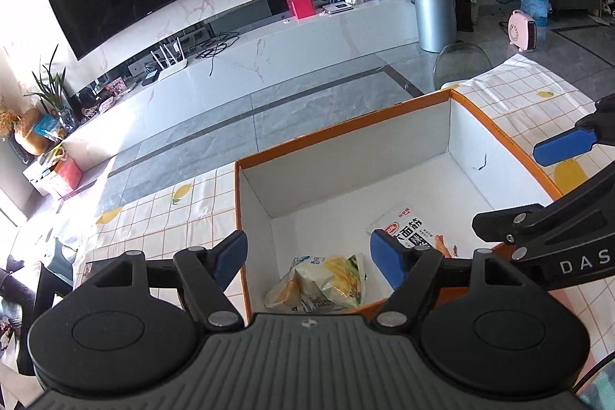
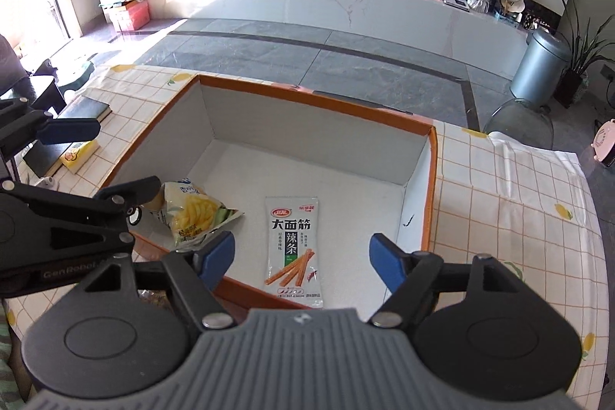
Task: Organize snacks
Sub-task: 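Withdraw both open grippers from the box back toward the snack pile, then move the left gripper to the orange stick-chip bag while the right gripper reaches the yellow Amerie bag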
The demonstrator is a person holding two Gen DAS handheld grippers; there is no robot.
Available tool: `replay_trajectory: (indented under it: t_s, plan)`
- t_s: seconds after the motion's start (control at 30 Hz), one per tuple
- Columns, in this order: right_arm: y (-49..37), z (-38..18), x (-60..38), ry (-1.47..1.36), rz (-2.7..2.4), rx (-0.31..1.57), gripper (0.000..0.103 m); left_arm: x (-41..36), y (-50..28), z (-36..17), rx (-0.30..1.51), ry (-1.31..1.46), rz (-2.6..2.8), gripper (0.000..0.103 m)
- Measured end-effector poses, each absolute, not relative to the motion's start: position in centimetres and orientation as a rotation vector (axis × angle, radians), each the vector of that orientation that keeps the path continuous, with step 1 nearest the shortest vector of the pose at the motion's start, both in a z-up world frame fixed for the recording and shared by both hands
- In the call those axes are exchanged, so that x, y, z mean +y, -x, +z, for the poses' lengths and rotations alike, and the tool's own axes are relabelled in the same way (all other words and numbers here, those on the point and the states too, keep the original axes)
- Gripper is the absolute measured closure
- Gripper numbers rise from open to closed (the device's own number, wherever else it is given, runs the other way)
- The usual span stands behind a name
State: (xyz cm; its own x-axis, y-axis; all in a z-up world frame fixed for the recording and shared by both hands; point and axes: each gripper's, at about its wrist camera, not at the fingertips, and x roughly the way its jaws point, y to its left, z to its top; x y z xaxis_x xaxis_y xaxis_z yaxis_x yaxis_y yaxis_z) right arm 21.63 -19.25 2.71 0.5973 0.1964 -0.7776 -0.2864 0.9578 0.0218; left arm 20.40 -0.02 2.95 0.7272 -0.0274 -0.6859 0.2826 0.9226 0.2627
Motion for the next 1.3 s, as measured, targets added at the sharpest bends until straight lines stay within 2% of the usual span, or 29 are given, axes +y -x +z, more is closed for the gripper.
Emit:
replay_trajectory:
  t_s: [0.27,0.77,1.2,1.3]
  plan:
    - [-14.0,3.8,-20.3,0.135,0.285,0.749,0.015,0.3,-16.4,3.6,0.731,-0.285,-0.182,0.017]
    - [-2.8,0.6,-21.7,-0.005,0.214,0.668,0.015,1.5,-8.6,1.3,0.707,-0.135,-0.195,0.016]
    - [-0.4,-4.8,-21.5,-0.003,0.127,0.698,0.016,3.1,-5.5,-4.1,0.801,-0.023,-0.269,0.015]
    - [-0.7,-6.1,-21.4,-0.011,0.129,0.735,0.022,3.3,-5.4,-5.4,0.825,0.009,-0.28,0.018]
